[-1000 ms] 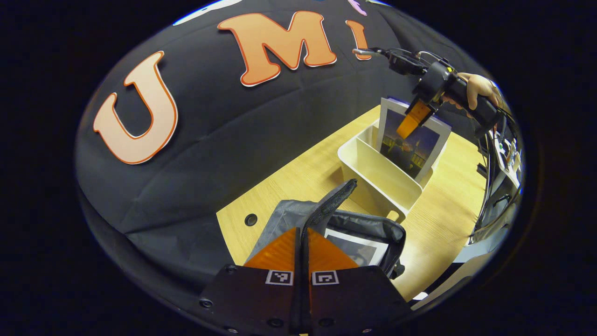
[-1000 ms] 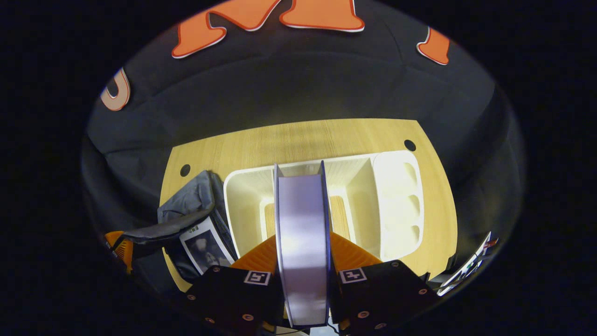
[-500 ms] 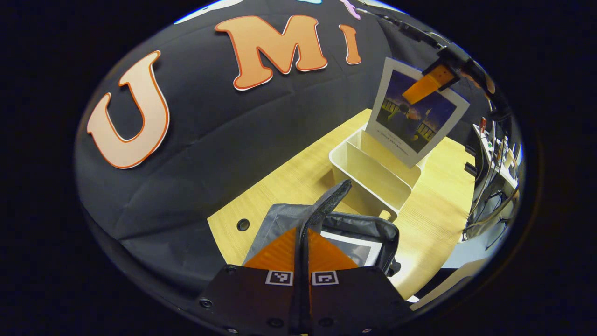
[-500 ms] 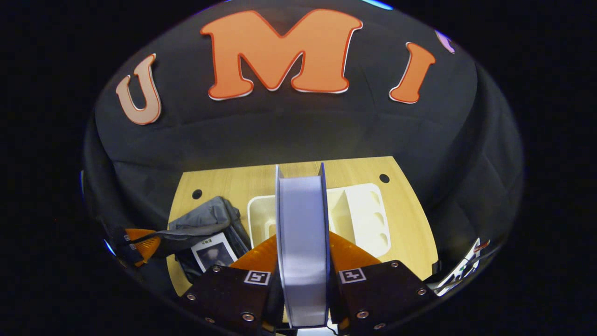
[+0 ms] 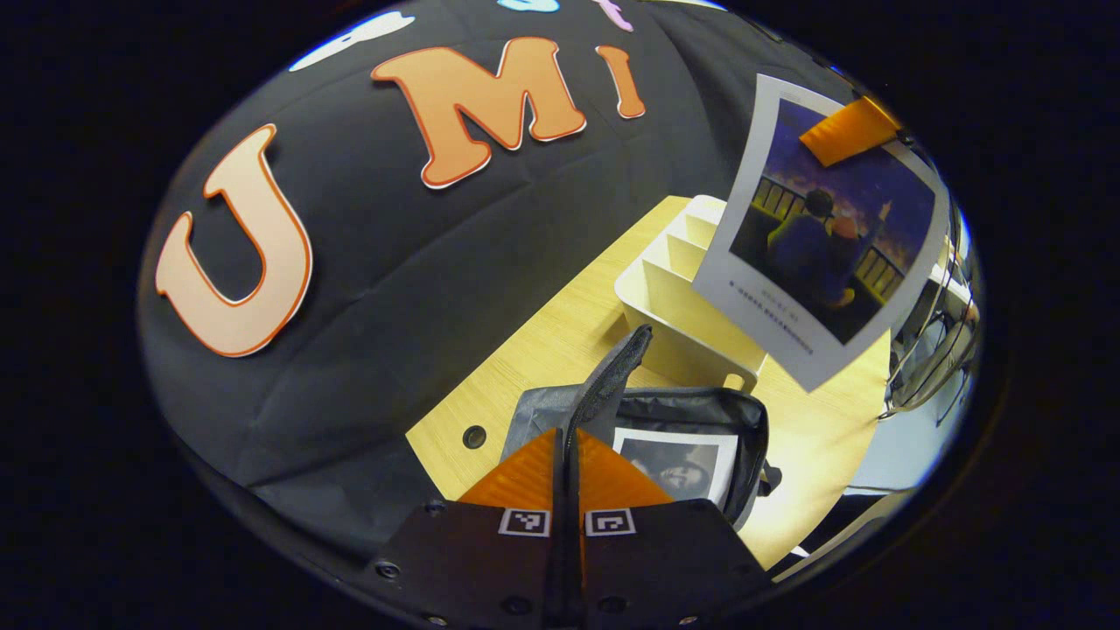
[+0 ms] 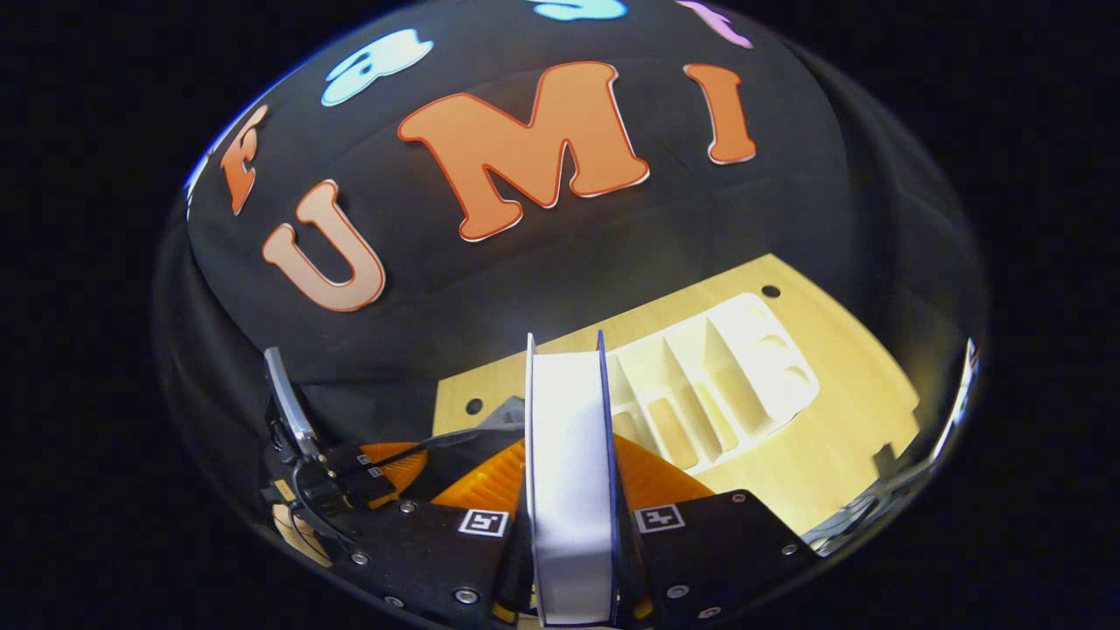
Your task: Open the schoolbag, grab two books from the bookshelf and put them into the schoolbag.
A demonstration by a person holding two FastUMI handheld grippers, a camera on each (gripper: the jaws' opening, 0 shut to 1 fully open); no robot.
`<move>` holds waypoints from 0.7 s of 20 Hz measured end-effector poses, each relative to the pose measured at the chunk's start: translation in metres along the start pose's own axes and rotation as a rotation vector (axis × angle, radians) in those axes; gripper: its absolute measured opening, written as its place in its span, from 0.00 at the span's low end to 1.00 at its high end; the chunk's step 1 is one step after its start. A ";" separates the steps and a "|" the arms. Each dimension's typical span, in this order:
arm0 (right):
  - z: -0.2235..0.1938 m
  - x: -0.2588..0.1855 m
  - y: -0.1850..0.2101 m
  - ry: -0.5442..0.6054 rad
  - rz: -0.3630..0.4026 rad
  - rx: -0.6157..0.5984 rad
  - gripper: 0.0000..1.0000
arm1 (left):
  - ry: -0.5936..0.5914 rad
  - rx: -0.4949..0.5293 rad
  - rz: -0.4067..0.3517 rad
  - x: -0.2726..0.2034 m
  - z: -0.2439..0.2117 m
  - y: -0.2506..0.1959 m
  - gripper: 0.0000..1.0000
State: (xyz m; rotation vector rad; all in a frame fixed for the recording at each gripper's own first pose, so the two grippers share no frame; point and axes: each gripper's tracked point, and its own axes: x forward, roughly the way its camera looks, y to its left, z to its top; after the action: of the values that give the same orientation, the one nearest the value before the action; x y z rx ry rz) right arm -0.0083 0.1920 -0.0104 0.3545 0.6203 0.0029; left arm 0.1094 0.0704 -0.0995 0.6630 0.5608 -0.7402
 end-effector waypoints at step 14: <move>-0.148 0.102 -0.031 0.012 0.177 0.677 0.37 | 0.016 0.113 -0.010 -0.008 0.021 0.003 0.01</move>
State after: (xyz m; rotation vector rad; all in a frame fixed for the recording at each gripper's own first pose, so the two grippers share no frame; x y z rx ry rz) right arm -0.0122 0.2221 -0.1903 1.0643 0.5875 -0.0367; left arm 0.1111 0.0606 -0.0796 0.7717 0.5398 -0.7805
